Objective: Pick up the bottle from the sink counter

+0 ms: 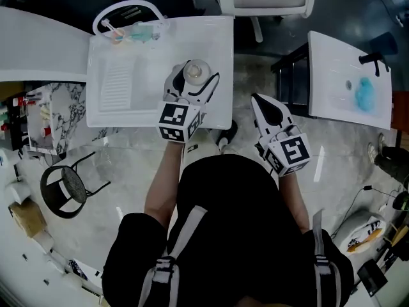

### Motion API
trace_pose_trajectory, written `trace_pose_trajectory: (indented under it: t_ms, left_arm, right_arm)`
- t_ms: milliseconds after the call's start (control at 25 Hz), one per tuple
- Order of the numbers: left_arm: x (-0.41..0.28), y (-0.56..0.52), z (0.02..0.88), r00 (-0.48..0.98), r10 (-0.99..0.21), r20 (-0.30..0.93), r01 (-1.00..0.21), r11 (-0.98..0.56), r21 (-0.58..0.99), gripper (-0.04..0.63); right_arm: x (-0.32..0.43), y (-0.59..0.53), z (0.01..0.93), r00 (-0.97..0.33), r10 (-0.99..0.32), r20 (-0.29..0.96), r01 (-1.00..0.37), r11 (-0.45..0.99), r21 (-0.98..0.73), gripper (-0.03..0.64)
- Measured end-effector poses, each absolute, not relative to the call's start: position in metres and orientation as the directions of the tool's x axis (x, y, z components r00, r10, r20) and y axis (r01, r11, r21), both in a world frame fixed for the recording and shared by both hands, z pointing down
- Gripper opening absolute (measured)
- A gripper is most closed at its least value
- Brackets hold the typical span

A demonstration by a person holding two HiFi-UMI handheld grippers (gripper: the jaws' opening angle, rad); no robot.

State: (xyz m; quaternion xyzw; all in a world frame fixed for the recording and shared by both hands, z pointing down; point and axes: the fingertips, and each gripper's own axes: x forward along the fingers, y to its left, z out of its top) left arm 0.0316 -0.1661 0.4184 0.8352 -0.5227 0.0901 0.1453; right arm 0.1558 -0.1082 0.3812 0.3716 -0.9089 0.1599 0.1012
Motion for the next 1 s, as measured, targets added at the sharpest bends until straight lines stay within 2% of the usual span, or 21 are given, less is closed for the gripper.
trace_pose_trajectory:
  t_ms: [440,1000]
  left_arm:
    - [0.016,-0.1,0.41,0.457,-0.838,0.299,-0.889,-0.42,0.182,0.345]
    - [-0.082,-0.002,0.39,0.464,-0.827,0.317,-0.886,-0.442,0.143,0.345]
  right_arm:
    - [0.125,-0.084,0.379,-0.711,-0.634,0.303,-0.7,0.682,-0.214,0.003]
    - [0.037,0.001,0.376,-0.684,-0.661,0.309,-0.726,0.658,-0.201,0.003]
